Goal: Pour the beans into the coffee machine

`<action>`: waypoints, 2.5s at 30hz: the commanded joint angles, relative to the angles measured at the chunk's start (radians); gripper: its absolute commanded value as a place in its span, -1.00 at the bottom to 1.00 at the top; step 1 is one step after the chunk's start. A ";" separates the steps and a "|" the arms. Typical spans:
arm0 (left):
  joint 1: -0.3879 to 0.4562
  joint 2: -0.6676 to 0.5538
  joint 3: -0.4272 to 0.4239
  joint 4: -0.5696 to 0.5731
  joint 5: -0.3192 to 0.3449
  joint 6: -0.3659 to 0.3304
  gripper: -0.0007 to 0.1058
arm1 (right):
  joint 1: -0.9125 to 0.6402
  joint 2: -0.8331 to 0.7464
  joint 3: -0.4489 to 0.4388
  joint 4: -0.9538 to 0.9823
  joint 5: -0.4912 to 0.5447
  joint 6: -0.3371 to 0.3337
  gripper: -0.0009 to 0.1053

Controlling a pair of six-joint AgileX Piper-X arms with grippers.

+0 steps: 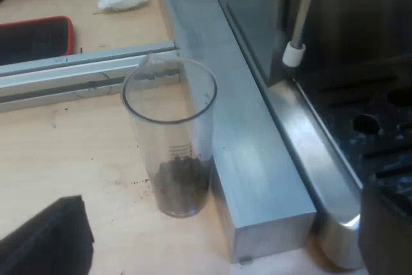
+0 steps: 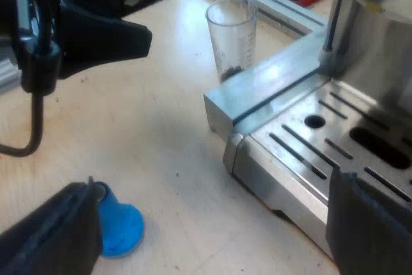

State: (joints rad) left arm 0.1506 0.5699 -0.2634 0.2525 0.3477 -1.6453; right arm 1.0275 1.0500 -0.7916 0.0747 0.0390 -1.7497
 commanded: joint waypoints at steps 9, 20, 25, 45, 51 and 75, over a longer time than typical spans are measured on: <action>-0.005 0.177 0.068 -0.263 0.009 -0.002 0.62 | 0.001 0.059 -0.002 -0.125 0.010 0.003 0.41; -0.005 0.438 0.068 -0.616 0.009 -0.002 0.62 | 0.001 0.059 -0.002 -0.154 0.040 0.027 0.41; -0.005 0.556 0.068 -0.723 0.027 -0.002 0.62 | 0.001 0.059 -0.002 -0.154 0.040 0.027 0.41; -0.005 0.844 0.066 -1.164 0.033 -0.063 0.62 | 0.001 0.059 -0.002 -0.243 0.040 0.027 0.41; -0.011 0.850 0.031 -1.109 0.027 -0.053 0.62 | 0.001 0.059 -0.002 -0.243 0.040 0.072 0.41; -0.026 0.886 -0.075 -0.946 0.038 -0.016 0.16 | 0.001 0.059 -0.002 -0.243 0.040 0.088 0.41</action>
State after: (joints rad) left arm 0.1281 1.4591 -0.3316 -0.6951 0.3864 -1.6610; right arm 1.0275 1.1102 -0.7916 -0.1541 0.0781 -1.6601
